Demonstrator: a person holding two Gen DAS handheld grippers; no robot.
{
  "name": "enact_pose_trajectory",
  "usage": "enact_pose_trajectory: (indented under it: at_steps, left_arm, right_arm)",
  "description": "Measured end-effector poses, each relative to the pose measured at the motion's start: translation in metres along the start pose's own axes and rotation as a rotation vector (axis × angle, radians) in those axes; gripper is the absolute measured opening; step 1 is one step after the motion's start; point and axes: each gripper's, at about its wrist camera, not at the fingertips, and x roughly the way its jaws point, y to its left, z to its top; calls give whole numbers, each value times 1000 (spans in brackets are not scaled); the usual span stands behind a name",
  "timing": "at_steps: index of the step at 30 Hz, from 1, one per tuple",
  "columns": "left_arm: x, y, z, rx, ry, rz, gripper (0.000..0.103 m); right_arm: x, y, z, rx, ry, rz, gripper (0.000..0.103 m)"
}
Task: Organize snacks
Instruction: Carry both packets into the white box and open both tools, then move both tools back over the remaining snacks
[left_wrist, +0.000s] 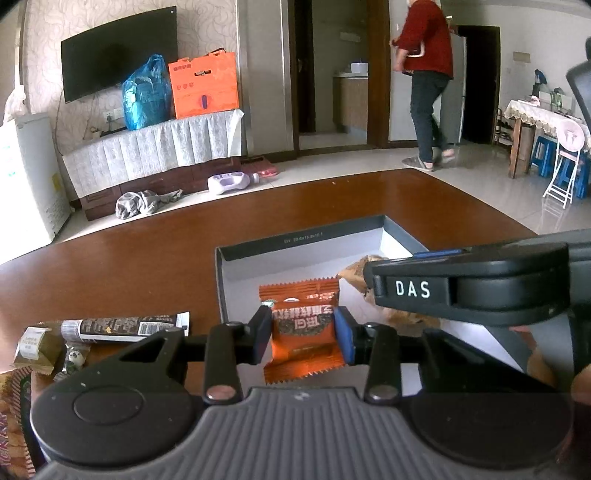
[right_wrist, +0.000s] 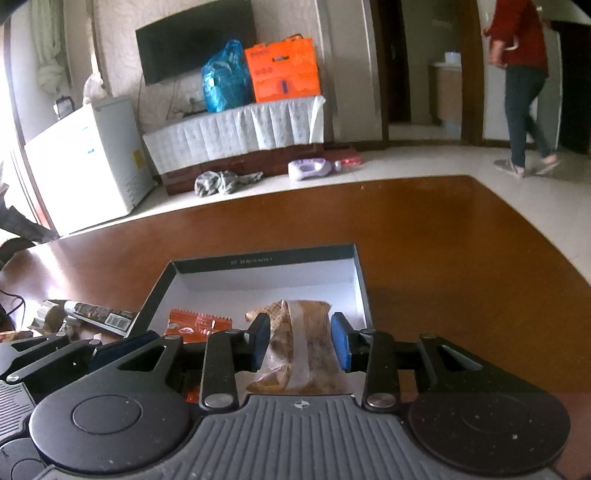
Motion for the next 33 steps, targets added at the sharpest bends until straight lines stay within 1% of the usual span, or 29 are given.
enact_pose_trajectory:
  at_steps: [1, 2, 3, 4, 5, 6, 9, 12, 15, 20, 23, 28, 30, 33]
  left_arm:
    - [1, 0, -1, 2, 1, 1, 38]
    - [0, -1, -1, 3, -2, 4, 43]
    - [-1, -1, -1, 6, -10, 10, 51]
    - [-3, 0, -2, 9, -19, 14, 55]
    - [-4, 0, -3, 12, -32, 19, 65]
    - [-6, 0, -3, 16, -48, 23, 73]
    - [-11, 0, -3, 27, -81, 30, 80]
    - [-12, 1, -4, 29, -86, 31, 82]
    - [-12, 3, -5, 22, -83, 36, 82]
    - [-19, 6, -7, 7, -89, 34, 83]
    - [-24, 9, -8, 5, -90, 33, 84]
    - [-34, 14, -8, 8, -94, 40, 84]
    - [-39, 17, -10, 3, -94, 42, 84]
    - [-48, 21, -12, 5, -93, 50, 84]
  right_arm:
    - [0, 0, 0, 0, -3, 0, 42]
    - [-1, 0, 0, 3, -8, 0, 45]
    - [-1, -1, -1, 9, -15, -1, 50]
    - [-3, -2, -1, 19, -29, 2, 54]
    - [-6, -3, -1, 28, -43, 4, 62]
    - [-9, -4, -1, 37, -62, 1, 68]
    - [-16, -7, -1, 50, -103, 1, 70]
    - [-21, -8, -1, 57, -132, -7, 72]
    - [-22, -9, -1, 59, -145, -24, 78]
    - [-21, -6, -2, 54, -128, -30, 79]
    - [-23, -2, -4, 45, -132, -26, 81]
    - [-29, 9, -5, 13, -133, -17, 83]
    - [-32, 14, -6, -2, -140, -16, 86]
    - [-37, 20, -6, -18, -145, -12, 87]
